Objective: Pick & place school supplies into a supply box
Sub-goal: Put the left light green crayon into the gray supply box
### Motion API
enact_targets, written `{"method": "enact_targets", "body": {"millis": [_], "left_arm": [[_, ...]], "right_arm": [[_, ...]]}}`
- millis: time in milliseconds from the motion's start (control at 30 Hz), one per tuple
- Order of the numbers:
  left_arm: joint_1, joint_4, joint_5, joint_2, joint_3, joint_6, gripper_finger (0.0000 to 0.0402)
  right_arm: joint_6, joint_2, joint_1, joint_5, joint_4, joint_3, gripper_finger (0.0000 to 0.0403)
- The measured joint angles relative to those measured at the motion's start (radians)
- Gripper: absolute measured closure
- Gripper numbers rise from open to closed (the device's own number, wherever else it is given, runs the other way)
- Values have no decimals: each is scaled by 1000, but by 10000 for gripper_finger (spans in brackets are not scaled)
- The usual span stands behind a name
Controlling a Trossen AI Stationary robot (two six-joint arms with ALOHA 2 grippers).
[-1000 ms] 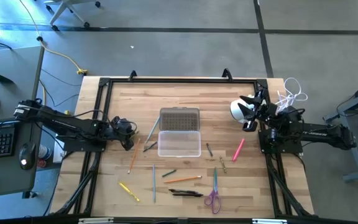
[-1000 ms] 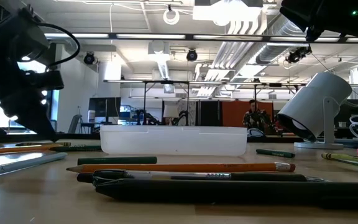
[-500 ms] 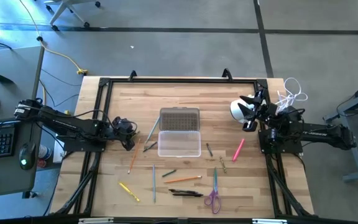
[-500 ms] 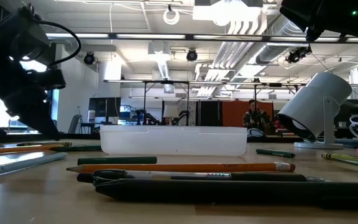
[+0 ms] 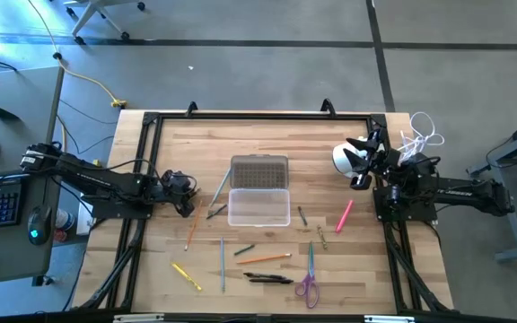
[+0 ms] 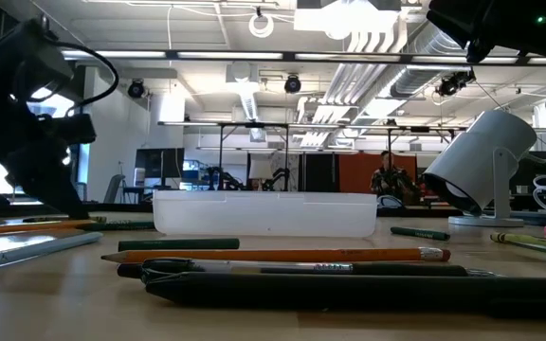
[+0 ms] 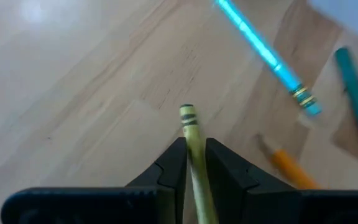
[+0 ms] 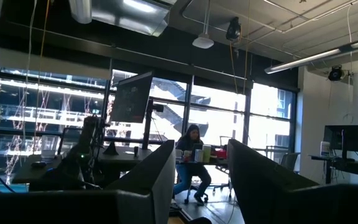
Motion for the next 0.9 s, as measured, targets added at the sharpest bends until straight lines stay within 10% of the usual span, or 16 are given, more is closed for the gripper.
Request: {"method": "enact_targets", "body": {"millis": [900], "left_arm": [[1,324,-111,125,-27,-15,355]], "right_arm": [[0,0,0,0,9,0,269]]}}
